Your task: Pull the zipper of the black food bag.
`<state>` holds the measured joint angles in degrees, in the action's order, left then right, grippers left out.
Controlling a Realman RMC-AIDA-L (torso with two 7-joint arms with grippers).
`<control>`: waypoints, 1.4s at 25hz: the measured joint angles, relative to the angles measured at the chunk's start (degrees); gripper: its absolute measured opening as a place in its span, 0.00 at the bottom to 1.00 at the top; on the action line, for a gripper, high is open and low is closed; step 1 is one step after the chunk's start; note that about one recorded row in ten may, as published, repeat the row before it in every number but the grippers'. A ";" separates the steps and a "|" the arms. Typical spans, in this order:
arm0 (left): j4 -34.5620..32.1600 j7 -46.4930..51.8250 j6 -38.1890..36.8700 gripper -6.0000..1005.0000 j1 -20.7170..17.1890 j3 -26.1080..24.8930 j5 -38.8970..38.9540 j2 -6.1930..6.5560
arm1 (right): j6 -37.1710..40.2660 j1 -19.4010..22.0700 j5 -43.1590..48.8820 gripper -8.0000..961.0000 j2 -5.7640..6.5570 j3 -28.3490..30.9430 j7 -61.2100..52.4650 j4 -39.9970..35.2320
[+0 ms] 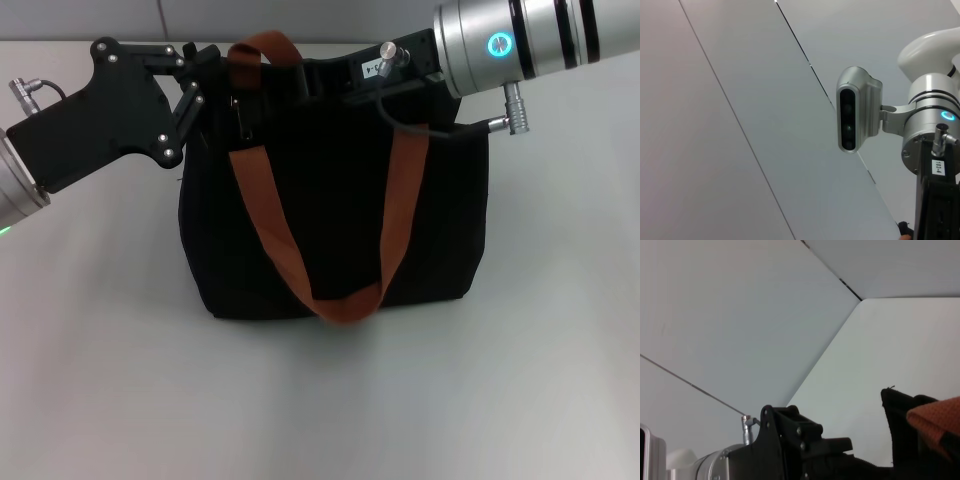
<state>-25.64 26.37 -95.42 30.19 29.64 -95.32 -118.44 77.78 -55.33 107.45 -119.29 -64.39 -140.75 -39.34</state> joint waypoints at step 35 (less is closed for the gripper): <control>0.24 0.00 -0.45 0.03 -0.14 0.33 -0.09 -0.04 | -1.51 -1.55 0.17 0.14 -0.16 -2.29 -0.78 0.38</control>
<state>-25.40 26.37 -95.87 30.05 29.97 -95.41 -118.48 76.27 -56.88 107.62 -119.45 -66.68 -141.53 -38.96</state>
